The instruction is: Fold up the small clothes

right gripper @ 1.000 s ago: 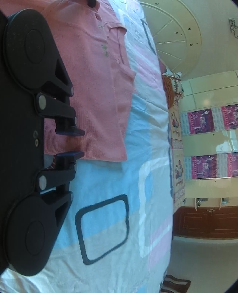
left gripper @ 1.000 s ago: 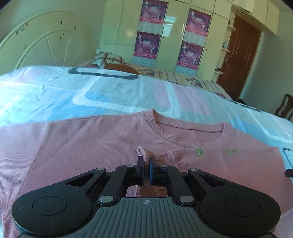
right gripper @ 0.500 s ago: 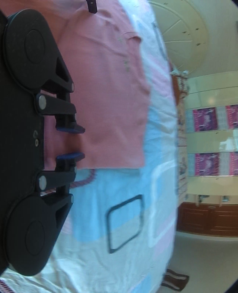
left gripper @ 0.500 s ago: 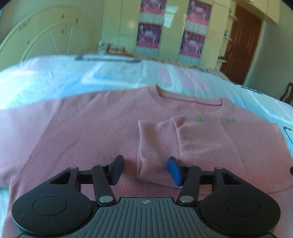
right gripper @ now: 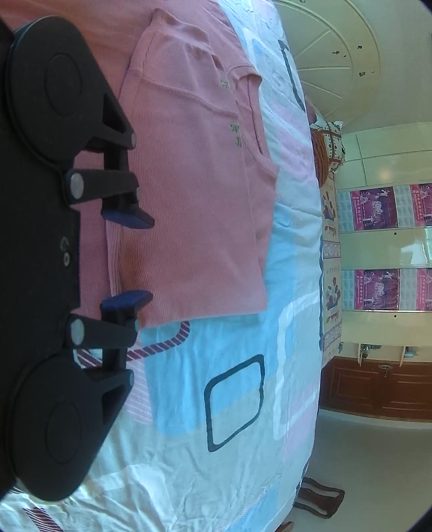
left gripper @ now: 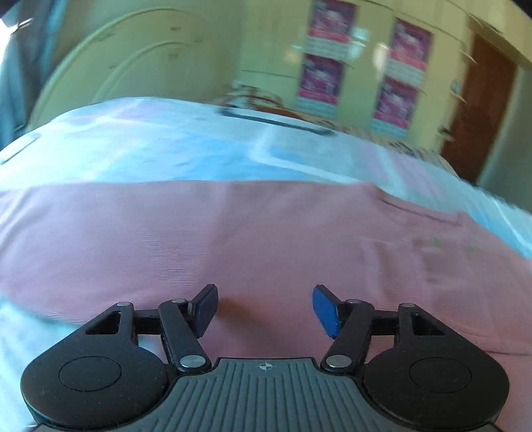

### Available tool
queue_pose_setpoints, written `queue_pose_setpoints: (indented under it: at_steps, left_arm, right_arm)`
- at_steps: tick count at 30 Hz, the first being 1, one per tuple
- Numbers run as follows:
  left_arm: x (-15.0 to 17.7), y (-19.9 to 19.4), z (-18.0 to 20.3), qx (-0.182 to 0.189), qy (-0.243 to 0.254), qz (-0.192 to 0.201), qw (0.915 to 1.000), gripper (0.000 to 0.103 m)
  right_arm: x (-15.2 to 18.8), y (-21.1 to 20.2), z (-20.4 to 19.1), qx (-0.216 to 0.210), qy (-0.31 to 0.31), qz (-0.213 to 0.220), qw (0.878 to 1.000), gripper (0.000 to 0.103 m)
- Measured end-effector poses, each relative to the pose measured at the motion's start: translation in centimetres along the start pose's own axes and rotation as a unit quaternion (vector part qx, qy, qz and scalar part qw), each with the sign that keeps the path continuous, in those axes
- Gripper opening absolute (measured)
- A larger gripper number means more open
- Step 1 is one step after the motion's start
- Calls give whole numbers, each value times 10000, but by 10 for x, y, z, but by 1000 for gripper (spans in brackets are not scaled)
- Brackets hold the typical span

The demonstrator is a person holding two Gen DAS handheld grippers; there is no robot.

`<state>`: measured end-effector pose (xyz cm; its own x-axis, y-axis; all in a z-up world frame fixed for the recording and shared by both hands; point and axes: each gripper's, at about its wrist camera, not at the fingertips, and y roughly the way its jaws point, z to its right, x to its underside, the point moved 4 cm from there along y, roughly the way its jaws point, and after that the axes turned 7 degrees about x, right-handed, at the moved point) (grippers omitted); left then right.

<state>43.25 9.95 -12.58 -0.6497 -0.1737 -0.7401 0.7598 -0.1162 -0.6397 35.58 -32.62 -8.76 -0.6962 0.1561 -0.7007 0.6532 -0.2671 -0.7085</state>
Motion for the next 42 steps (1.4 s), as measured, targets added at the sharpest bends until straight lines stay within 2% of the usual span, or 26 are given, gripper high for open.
queue_pose_setpoints:
  at_steps: [1, 3, 5, 6, 7, 9, 12, 15, 20, 21, 22, 23, 25, 26, 27, 28, 29, 30, 31, 33, 35, 38, 42]
  left_arm:
    - [0, -9, -25, -125, -195, 122, 9997, 63]
    - [0, -31, -79, -494, -542, 400, 9965, 62]
    - [0, -48, -133, -940, -866, 614, 9899, 62]
    - [0, -54, -162, -1142, -1066, 650, 9856, 62]
    - [-1, -59, -188, -1269, -1287, 673, 9812, 52]
    - [0, -66, -241, -1449, -1852, 743, 9691, 41]
    - [0, -68, -297, -1657, -2478, 804, 9511, 41]
    - [5, -59, -331, -1421, -2966, 971, 9394, 41]
    - [-3, -43, -351, -1210, -3102, 1194, 9353, 40]
    - [-4, -42, -356, -1124, -3195, 1283, 9321, 36]
    - [-5, -40, -361, -1097, -3272, 1315, 9293, 13]
    - [-5, -37, -366, -1052, -3355, 1286, 9273, 10]
    - [-6, -41, -367, -746, -3575, 1599, 9171, 9]
    - [-10, -45, -363, -623, -3498, 1775, 9177, 9]
    - [-16, -48, -351, -522, -3254, 1889, 9250, 9]
    - [-21, -40, -340, -548, -2952, 1731, 9380, 9]
    - [-25, -24, -326, -604, -2537, 1271, 9570, 9]
    - [-28, -12, -304, -689, -2088, 915, 9712, 9]
    - [-34, -7, -282, -557, -1794, 934, 9778, 9]
    - [-47, -8, -238, -18, -1456, 1159, 9825, 9]
    - [-60, -4, -188, 411, -1142, 1205, 9853, 9]
    - [-66, 9, -108, 1098, -741, 994, 9862, 9]
    - [-54, 28, -1, 1801, -237, 587, 9816, 9]
  right_arm:
    - [0, 0, -3, -33, 0, -14, 10000, 45]
    - [-1, -1, -11, -124, 5, -14, 9999, 46]
    - [-1, 0, -21, -183, -32, -28, 9998, 46]
    - [-1, 0, -27, -211, -44, -34, 9998, 46]
    - [-1, 1, -32, -243, -31, -53, 9997, 46]
    - [-1, 5, -43, -310, 112, -138, 9994, 46]
    - [-1, 11, -52, -261, 415, -241, 9985, 45]
    - [-3, 14, -64, -223, 566, -271, 9978, 45]
    - [-13, 16, -80, -278, 831, -368, 9955, 45]
    - [-15, 16, -84, -272, 850, -367, 9953, 45]
    - [-17, 15, -86, -254, 843, -363, 9955, 45]
    - [-18, 15, -88, -232, 828, -360, 9956, 45]
    - [-20, 14, -90, -217, 788, -358, 9960, 45]
    - [-21, 15, -91, -203, 756, -353, 9963, 45]
    - [-22, 14, -91, -195, 739, -339, 9965, 45]
    - [-22, 14, -90, -189, 741, -322, 9966, 45]
    - [-21, 15, -88, -189, 763, -330, 9964, 45]
    - [-20, 16, -86, -188, 801, -372, 9959, 45]
    - [-19, 18, -85, -186, 825, -401, 9956, 45]
    - [-17, 18, -82, -184, 867, -394, 9953, 45]
    - [-16, 16, -78, -218, 933, -344, 9948, 45]
    - [-16, 15, -72, -278, 962, -294, 9945, 45]
    - [-17, 13, -64, -446, 1114, -278, 9924, 45]
